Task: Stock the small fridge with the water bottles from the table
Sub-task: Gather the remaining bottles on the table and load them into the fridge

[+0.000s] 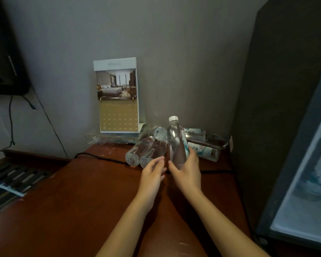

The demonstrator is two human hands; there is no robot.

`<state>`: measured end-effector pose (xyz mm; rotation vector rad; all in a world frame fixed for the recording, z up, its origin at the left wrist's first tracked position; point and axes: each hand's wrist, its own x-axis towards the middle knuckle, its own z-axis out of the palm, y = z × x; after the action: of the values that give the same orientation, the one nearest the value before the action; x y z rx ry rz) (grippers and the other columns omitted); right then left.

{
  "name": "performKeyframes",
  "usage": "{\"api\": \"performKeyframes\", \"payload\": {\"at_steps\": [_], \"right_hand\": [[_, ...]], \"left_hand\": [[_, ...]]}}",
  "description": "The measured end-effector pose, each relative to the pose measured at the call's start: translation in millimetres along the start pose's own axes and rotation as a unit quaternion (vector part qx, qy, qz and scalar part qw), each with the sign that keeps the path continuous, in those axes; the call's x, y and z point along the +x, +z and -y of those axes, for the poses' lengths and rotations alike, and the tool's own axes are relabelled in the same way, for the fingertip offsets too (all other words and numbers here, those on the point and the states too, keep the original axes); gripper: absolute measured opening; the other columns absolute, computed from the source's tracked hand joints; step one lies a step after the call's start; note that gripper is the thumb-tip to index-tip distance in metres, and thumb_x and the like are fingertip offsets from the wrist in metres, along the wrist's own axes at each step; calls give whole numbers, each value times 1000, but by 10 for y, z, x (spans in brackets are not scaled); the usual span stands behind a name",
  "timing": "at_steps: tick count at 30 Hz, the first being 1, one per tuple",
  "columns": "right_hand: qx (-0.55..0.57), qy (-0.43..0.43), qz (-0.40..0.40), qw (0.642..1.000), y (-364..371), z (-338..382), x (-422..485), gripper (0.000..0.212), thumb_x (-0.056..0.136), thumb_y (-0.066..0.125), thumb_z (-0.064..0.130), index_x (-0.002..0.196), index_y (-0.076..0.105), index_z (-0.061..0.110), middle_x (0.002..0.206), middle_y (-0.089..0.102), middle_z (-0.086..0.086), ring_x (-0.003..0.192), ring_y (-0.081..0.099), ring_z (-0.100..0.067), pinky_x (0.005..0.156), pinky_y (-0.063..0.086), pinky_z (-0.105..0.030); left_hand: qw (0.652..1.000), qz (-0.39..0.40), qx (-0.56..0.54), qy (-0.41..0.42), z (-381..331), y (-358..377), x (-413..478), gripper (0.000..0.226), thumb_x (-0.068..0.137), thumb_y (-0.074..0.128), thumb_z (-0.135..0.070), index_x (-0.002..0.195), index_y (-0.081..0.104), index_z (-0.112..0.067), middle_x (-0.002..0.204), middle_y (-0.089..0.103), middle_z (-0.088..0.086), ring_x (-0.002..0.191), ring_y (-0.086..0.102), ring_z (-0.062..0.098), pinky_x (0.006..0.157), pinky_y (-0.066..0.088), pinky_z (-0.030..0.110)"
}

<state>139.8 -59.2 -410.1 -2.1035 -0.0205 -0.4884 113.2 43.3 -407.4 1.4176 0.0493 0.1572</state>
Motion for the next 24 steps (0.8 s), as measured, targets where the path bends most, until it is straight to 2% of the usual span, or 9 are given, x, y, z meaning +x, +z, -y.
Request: {"api": "performKeyframes", "payload": {"at_steps": [4,7,9,13,15,18,21,23,24], "right_hand": [[-19,-77,4,997,-309,47,-437,84,77,72,30,145,23,21,132,38,-3,119,50,-20,94,46,-30],[-43,-125,-3,991,-537,57,-711,86,75,76,30,145,26,21,123,40,-1,116,49,-18,96,45,-28],[-52,-149,1,988,-721,61,-861,88,73,77,30,145,27,21,122,39,0,116,46,-16,99,42,-26],[-56,-191,7,980,-1136,70,-1150,84,75,76,30,143,29,21,129,36,2,119,44,-16,104,41,-34],[-33,-202,11,979,-1348,83,-1295,76,78,73,31,140,30,26,131,35,6,121,43,-11,104,42,-32],[14,-189,25,982,-1662,117,-1466,63,88,63,28,138,26,37,136,34,11,124,40,2,102,43,-23],[84,-121,79,986,-2006,150,-1594,54,97,46,25,139,17,42,139,32,18,121,34,16,100,35,-8],[179,-62,118,975,-2267,140,-1680,55,97,45,20,143,19,36,138,38,17,117,45,9,93,40,-8],[207,-38,131,969,-2399,124,-1724,53,96,48,17,143,26,30,135,46,14,112,53,3,89,45,-11]], "left_hand": [[997,57,-44,25,-304,171,-243,32,94,51,-28,125,48,-32,118,61,-7,110,59,12,89,49,30],[993,85,-65,40,-442,265,-489,65,88,61,-24,142,27,-39,125,59,-2,113,59,15,97,49,39],[993,89,-55,50,-490,316,-672,79,85,65,-16,143,20,-44,129,58,0,112,59,15,92,52,39],[990,102,-82,53,-569,427,-1017,87,83,65,-3,143,19,-44,122,62,4,100,64,12,68,58,27],[988,118,-80,61,-603,514,-1190,85,82,65,-1,143,22,-43,116,65,3,98,66,14,68,58,30],[985,138,-72,74,-612,692,-1416,82,81,64,4,141,26,-38,106,69,3,100,66,19,74,58,36],[980,166,-72,76,-617,894,-1610,78,80,63,6,140,31,-34,107,68,6,100,66,21,69,57,32],[976,192,-68,76,-609,1033,-1716,76,80,63,6,136,34,-36,106,69,5,96,68,19,68,56,31],[973,208,-64,76,-608,1099,-1768,77,79,63,6,137,34,-37,107,69,5,95,69,19,69,56,32]]}}
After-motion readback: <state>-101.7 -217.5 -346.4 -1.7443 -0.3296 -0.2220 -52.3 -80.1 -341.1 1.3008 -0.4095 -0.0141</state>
